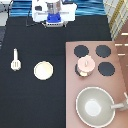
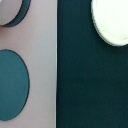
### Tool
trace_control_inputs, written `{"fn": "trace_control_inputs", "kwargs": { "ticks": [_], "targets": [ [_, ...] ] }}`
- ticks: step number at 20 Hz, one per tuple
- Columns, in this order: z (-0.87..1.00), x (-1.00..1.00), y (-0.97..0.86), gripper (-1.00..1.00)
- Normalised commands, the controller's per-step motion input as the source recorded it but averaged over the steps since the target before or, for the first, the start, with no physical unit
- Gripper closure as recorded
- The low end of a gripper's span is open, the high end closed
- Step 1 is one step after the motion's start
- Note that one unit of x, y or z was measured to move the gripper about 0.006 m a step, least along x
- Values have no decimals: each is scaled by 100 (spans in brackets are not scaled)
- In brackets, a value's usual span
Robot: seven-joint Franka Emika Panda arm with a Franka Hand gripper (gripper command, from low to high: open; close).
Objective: Take the lid off the pot, put the pot on the plate, and use the tool to push the pot to the front of the table.
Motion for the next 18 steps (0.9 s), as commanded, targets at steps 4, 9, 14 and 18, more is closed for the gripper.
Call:
{"fn": "trace_control_inputs", "kwargs": {
  "ticks": [4,9,14,18],
  "targets": [
    [11,45,45,-100],
    [39,79,77,-100],
    [46,91,70,-100],
    [37,99,63,-100]
  ]
}}
